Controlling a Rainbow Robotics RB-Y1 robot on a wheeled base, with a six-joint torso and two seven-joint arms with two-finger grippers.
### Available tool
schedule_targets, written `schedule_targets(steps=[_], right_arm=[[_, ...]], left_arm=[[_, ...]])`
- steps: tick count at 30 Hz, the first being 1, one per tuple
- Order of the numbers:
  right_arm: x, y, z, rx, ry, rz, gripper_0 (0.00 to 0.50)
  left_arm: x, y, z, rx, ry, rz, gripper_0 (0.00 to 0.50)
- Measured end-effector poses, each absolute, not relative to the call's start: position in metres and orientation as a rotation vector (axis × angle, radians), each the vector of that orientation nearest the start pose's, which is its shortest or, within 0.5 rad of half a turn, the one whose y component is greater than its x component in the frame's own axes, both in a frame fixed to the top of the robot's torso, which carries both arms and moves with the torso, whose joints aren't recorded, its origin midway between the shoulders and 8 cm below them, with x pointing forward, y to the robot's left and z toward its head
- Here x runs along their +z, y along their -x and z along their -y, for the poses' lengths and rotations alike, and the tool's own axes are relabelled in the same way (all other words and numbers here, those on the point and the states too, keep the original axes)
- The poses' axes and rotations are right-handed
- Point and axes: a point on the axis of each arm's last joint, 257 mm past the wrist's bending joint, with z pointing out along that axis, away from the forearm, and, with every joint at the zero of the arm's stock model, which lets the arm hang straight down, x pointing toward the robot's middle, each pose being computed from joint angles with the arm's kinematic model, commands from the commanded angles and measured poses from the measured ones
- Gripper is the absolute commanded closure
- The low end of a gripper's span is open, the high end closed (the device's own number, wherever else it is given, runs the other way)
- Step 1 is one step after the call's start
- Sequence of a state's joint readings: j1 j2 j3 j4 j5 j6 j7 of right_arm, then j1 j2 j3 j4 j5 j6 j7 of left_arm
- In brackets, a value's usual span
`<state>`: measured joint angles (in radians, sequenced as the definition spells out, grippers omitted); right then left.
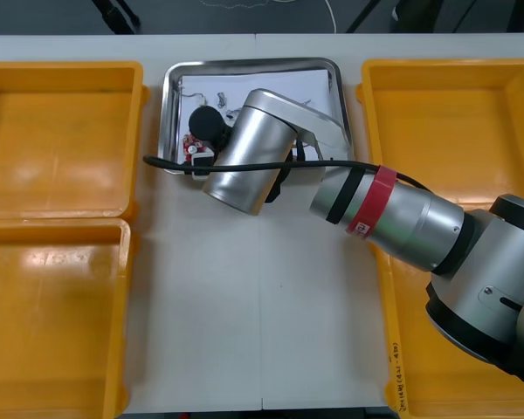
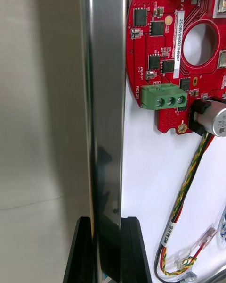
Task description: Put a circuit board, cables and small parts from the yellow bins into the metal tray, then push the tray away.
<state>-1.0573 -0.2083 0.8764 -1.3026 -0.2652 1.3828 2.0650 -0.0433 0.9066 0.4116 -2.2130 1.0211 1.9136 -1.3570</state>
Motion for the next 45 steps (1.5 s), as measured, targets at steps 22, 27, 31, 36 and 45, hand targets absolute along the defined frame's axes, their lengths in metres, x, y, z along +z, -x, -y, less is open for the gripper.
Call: schedule_targets(steps=[22,27,31,36,45], right_arm=[[-0.191,-0.610,-0.009,-0.768,1.717,-1.696,0.500],[-0.189,-0.613,-0.010,-0.769,1.709,-1.683,0.500],[-0.187,-0.615,-0.011,-0.777,1.706,-1.672,0.500],[-0.186,-0.616,-0.010,-0.781,1.704,-1.670,0.500],[-0.184,-0.617,-0.009,-0.793,1.702,-1.663,0.000]], left_arm=[[-0.159,-0.335,-0.400,0.046,-0.116,-2.747,0.000],[-0.159,-0.335,-0.400,0.046,-0.116,-2.747,0.000],[-0.159,-0.335,-0.400,0.046,-0.116,-2.747,0.000],[-0.159,-0.335,-0.400,0.046,-0.116,-2.747,0.000],[-0.159,-0.335,-0.400,0.046,-0.116,-2.747,0.000]])
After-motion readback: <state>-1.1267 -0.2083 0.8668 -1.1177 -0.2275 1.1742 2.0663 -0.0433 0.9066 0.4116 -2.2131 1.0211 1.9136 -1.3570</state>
